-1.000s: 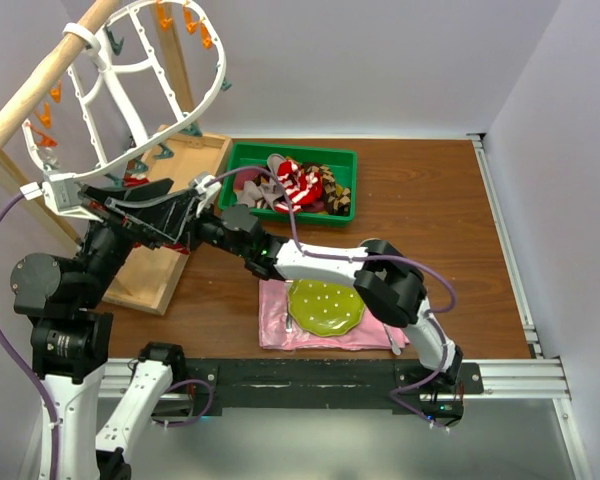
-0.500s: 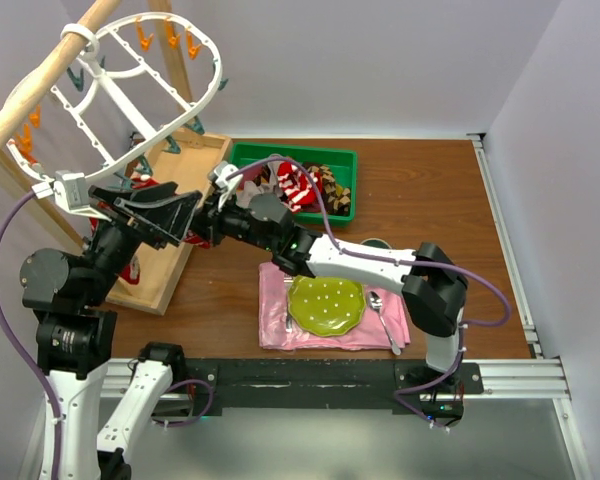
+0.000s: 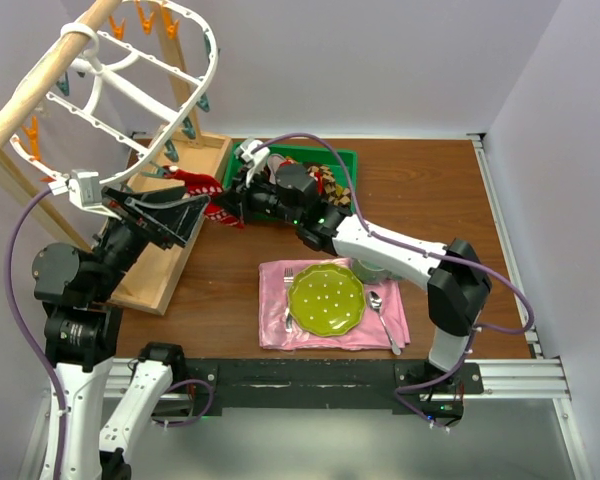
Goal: Remove the socks clipped to the hanger
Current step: Remove the sock from the hanger.
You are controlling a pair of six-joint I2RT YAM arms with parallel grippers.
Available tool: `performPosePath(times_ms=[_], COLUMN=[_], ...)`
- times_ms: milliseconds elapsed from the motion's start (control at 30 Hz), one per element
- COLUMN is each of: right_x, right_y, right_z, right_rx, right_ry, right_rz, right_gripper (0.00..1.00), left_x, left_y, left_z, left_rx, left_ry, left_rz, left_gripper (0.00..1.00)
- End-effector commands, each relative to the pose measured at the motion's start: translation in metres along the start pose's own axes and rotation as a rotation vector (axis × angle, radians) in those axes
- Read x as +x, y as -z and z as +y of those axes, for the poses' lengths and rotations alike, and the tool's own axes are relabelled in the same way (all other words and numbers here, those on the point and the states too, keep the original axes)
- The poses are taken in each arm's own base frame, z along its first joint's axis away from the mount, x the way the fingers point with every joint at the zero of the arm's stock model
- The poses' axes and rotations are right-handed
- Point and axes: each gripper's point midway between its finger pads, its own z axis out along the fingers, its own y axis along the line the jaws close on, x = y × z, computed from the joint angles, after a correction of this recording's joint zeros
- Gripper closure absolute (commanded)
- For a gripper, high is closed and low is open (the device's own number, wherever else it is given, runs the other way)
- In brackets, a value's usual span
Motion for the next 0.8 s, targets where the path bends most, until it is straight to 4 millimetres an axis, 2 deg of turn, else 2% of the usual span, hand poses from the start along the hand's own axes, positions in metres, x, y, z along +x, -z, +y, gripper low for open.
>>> performPosePath(times_ms=[0,100,133,200,233,333,567,767], right_x=[-0.042,-0.045,-0.053,-0.051,-0.056,-0.059,-0.068,-0.076], right_y=[0.024,0.032,0.037,0.040,0.044,0.052,0.064,0.073], right_z=[-0.017,-0.032,-0.037,-0.034,-0.036,-0.041,-0.037,-0.025], right_rx=[0.168,0.289,0.343,0.376,0.419,0.506,0.595,0.625], right_ry=[0.058,0.080,0.086,0.115,0.128,0.149,0.186,0.225], right_rz=[-0.113,-0.154,-0.188,-0.198,-0.223,-0.256,-0.328,-0.375], right_gripper=[1.00,1.00,1.00,1.00,1.00,1.00,1.00,1.00], left_x=[-0.012,-0.023,-0.026,-0.032,-0.034,-0.032,-0.027,-0.019], left_y=[0.001,0.003,0.003,0.004,0.005,0.002,0.002,-0.004], left_z=[-0.003,0.002,0.001,0.005,0.006,0.018,0.040,0.058], left_rx=[-0.010,-0.053,-0.058,-0.087,-0.094,-0.160,-0.262,-0.321], left_ry=[0.057,0.094,0.113,0.135,0.155,0.199,0.267,0.287], left_rz=[-0.066,-0.126,-0.140,-0.173,-0.183,-0.182,-0.195,-0.188], left_gripper=[0.20,0.21,0.21,0.22,0.22,0.24,0.27,0.28])
